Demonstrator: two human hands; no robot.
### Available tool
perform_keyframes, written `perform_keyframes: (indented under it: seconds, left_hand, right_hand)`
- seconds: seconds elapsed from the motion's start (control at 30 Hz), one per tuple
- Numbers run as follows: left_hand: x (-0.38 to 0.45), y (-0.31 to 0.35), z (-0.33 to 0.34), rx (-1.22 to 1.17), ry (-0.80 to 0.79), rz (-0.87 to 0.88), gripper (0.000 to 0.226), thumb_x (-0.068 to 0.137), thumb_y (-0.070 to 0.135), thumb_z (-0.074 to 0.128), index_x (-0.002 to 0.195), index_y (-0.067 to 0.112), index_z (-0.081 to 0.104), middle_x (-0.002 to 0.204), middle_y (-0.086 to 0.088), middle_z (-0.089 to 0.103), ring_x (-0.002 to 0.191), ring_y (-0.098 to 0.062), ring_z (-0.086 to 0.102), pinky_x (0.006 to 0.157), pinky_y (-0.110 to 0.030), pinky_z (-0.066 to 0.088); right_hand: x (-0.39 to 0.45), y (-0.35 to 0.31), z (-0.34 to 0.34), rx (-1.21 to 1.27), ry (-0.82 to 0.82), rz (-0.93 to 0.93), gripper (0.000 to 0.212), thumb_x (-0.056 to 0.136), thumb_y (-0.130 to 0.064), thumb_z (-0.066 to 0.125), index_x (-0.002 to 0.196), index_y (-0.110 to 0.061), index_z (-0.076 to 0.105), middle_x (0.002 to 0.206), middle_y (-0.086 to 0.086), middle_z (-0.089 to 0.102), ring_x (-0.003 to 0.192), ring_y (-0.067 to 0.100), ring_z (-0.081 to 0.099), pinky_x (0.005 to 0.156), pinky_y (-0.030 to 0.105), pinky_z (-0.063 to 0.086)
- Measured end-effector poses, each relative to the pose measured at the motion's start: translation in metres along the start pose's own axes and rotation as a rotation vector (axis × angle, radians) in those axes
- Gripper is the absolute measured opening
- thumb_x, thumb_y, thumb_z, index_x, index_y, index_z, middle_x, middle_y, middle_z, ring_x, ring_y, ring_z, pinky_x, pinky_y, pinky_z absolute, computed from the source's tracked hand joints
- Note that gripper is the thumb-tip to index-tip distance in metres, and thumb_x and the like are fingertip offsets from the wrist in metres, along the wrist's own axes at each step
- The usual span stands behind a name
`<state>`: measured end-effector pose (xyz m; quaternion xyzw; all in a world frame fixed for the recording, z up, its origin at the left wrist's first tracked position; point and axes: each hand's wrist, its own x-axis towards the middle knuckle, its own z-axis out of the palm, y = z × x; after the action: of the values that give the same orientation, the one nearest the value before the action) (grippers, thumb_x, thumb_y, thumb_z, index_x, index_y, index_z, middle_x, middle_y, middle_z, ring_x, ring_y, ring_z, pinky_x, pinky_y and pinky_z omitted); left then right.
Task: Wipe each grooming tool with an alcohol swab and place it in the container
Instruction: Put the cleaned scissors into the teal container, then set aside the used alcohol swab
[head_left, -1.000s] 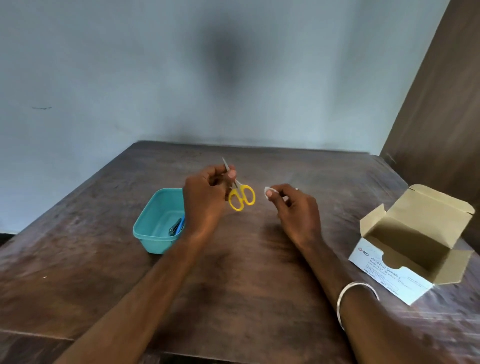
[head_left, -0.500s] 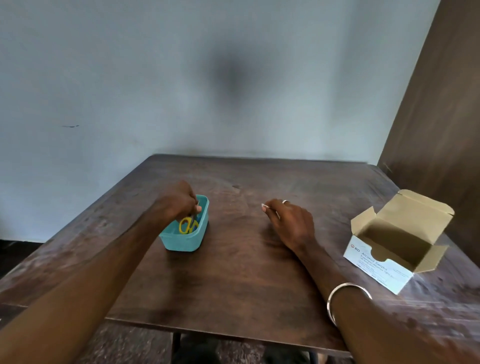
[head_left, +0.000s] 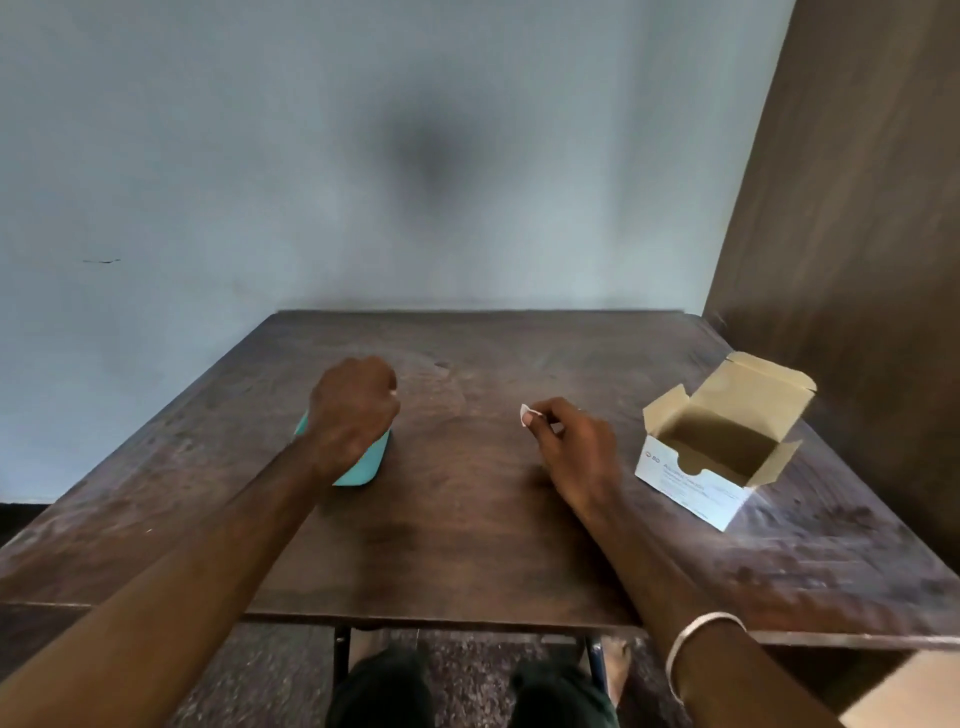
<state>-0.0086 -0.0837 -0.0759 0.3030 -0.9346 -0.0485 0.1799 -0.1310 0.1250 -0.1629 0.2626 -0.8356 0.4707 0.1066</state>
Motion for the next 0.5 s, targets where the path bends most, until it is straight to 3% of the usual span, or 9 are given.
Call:
perform_keyframes:
  seconds: [0.13,0.27,0.5]
  left_hand:
    - [-0.046,0.058,-0.015,-0.073,0.033,0.154,0.022,0.091,0.028,0.058,0.102,0.019,0.074,0.103,-0.009,0.074,0.098,-0.032,0.067,0.081,-0.037,0.05]
    - [-0.094,0.127,-0.007,-0.167,-0.053,0.307,0.024,0.094,0.039,0.056,0.107,0.027,0.073,0.108,-0.003,0.074,0.105,-0.028,0.066,0.085,-0.034,0.049]
    - [-0.185,0.228,0.035,-0.348,-0.143,0.617,0.02,0.092,0.032,0.058,0.099,0.019,0.072,0.092,-0.003,0.074,0.087,-0.024,0.069,0.072,-0.032,0.052]
  right_hand:
    - [-0.038,-0.012,-0.044,0.213,0.069,0.052,0.012,0.09,-0.042,0.07,0.087,-0.031,0.071,0.079,-0.007,0.074,0.065,0.011,0.071,0.07,0.036,0.057]
    - [-0.09,-0.018,-0.104,0.286,0.178,0.05,0.007,0.089,-0.025,0.074,0.096,-0.027,0.073,0.083,-0.01,0.074,0.063,0.008,0.07,0.06,0.018,0.053]
    - [-0.184,0.032,-0.177,0.314,0.418,0.165,0.01,0.092,-0.023,0.07,0.1,-0.027,0.075,0.091,-0.01,0.076,0.07,0.017,0.07,0.066,0.039,0.059]
